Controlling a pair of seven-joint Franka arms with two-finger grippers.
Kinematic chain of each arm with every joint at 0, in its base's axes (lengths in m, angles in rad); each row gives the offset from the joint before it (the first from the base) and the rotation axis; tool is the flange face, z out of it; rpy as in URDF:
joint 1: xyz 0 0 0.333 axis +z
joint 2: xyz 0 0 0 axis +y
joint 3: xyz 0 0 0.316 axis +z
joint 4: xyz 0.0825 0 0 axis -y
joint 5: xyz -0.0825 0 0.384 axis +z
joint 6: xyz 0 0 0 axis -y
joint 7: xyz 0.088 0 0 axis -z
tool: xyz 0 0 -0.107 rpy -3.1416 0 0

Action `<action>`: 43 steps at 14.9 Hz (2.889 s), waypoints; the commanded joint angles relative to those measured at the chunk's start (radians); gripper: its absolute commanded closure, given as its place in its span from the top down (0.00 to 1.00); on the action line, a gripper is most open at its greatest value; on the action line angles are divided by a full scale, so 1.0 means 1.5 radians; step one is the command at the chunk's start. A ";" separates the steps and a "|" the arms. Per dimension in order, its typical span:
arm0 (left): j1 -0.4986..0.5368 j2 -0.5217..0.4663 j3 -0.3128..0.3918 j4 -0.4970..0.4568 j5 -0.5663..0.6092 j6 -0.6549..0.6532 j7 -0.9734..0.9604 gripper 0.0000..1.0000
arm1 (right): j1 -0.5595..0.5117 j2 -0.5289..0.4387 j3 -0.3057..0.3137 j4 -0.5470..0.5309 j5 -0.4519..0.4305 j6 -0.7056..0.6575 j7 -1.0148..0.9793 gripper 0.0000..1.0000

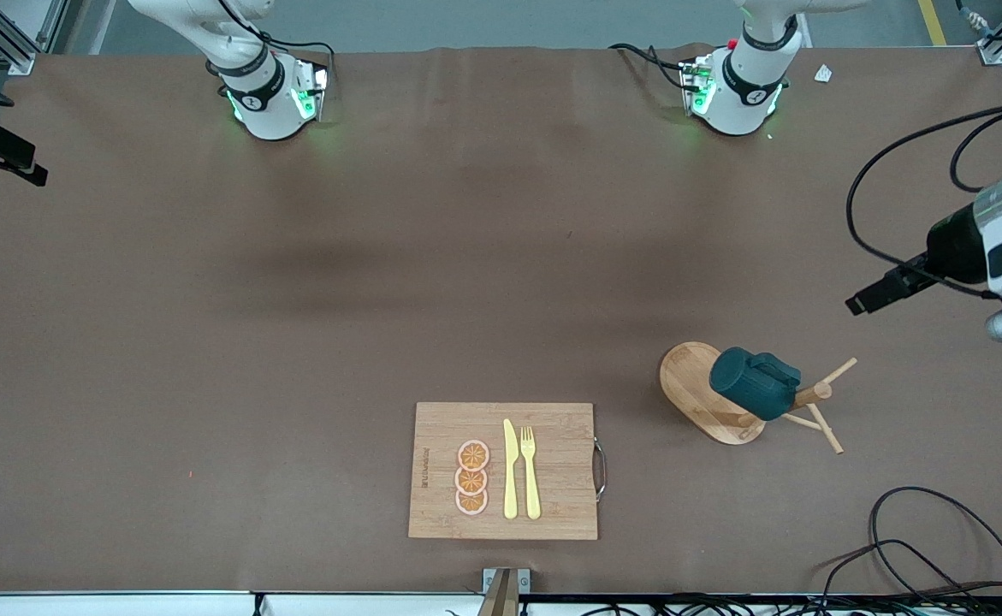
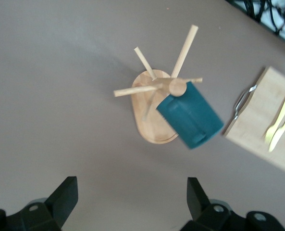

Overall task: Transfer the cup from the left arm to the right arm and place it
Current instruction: 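Move the left gripper toward the teal mug on the wooden stand, then close the left gripper on the teal mug's body on the stand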

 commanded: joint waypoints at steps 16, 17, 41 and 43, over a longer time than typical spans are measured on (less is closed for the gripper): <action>-0.009 0.185 -0.005 0.014 -0.163 0.152 -0.369 1.00 | -0.017 -0.017 0.011 -0.013 0.009 0.003 -0.009 1.00; -0.012 0.190 -0.005 0.014 -0.163 0.154 -0.369 1.00 | -0.017 -0.016 0.011 -0.013 0.009 0.003 -0.008 1.00; -0.021 0.194 -0.019 0.017 -0.171 0.142 -0.407 0.62 | -0.017 -0.017 0.011 -0.013 0.009 0.002 -0.009 1.00; -0.023 0.177 -0.035 0.017 -0.167 0.124 -0.418 0.62 | -0.017 -0.017 0.011 -0.013 0.009 0.003 -0.009 1.00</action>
